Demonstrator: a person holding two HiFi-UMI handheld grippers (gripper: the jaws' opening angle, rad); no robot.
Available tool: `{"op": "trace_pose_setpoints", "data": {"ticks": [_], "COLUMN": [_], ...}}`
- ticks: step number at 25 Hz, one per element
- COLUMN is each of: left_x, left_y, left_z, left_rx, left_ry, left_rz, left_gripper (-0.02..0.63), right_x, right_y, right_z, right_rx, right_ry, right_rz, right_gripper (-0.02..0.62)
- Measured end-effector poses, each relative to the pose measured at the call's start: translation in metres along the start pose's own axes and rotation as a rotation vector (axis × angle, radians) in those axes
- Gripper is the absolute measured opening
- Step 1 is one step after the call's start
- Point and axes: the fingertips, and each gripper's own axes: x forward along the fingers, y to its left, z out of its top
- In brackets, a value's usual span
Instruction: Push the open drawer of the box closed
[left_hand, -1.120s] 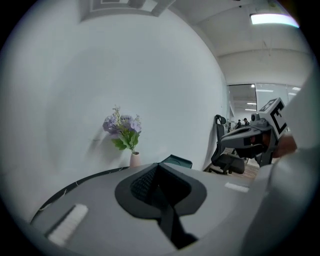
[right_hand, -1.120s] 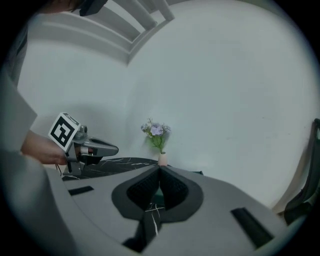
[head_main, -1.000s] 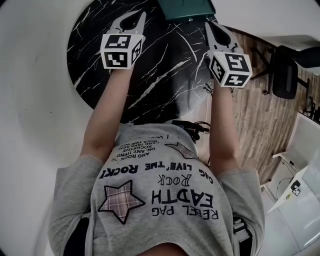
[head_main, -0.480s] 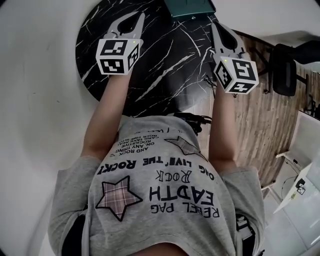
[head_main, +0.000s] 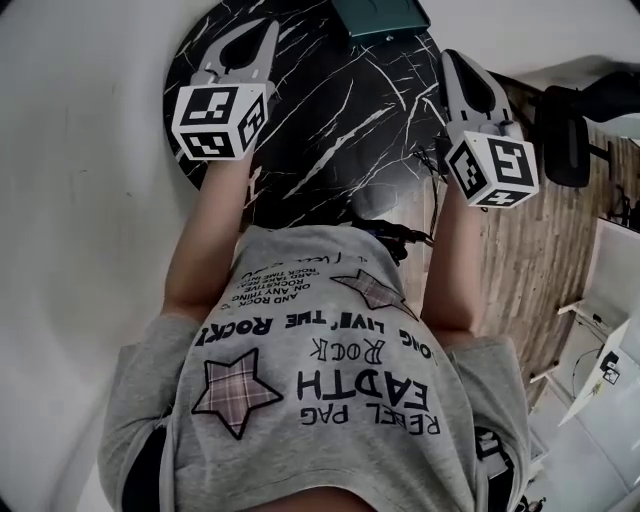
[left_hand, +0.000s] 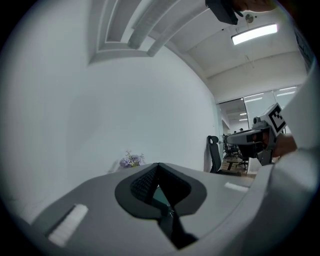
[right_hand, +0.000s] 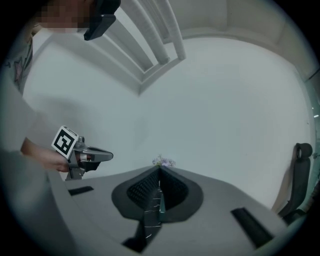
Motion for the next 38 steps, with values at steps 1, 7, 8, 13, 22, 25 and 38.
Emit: {"op": "trace_pose_setpoints", "data": {"ticks": [1, 7, 8, 13, 22, 25, 38], "left_x": [-0.005, -0.030, -0.034, -0.054, -0.083, -0.088, -0.095], "left_y": [0.000, 0.004, 0.005, 0.006, 0.005, 0.003, -0.003], "left_z": [0.005, 0.026, 0.029, 0.044, 0.053, 0.053, 0.048], "left_rx": [0.004, 0.027, 0.029, 0.037, 0.058, 0.059, 0.059], "left_ry": [-0.010, -0.056, -0.063, -0.102, -0.138, -0.140, -0.142], "left_rz": [-0.003, -0.005, -0.005, -0.008, -0.033, -0.039, -0.080], "left_gripper": [0.009, 0.009, 0.009, 0.009, 0.009, 0.009, 0.009], "right_x": [-0.005, -0.029, -0.033, -0.051, -0.065, -0.067, -0.074], "right_y": [0.003, 0.017, 0.019, 0.028, 0.040, 0.045, 0.054], "right_z": [0.005, 0.024, 0.027, 0.041, 0.044, 0.044, 0.035], "right_rx": [0.004, 0.004, 0.005, 0.025, 0.032, 0.033, 0.061], "right_ry": [-0.012, -0.047, -0.051, -0.080, -0.095, -0.096, -0.089], "right_rz": [-0.001, -0.013, -0.014, -0.015, -0.028, -0.028, -0.060], "right_gripper": [0.014, 0.014, 0.014, 0.014, 0.012, 0.012, 0.012]}}
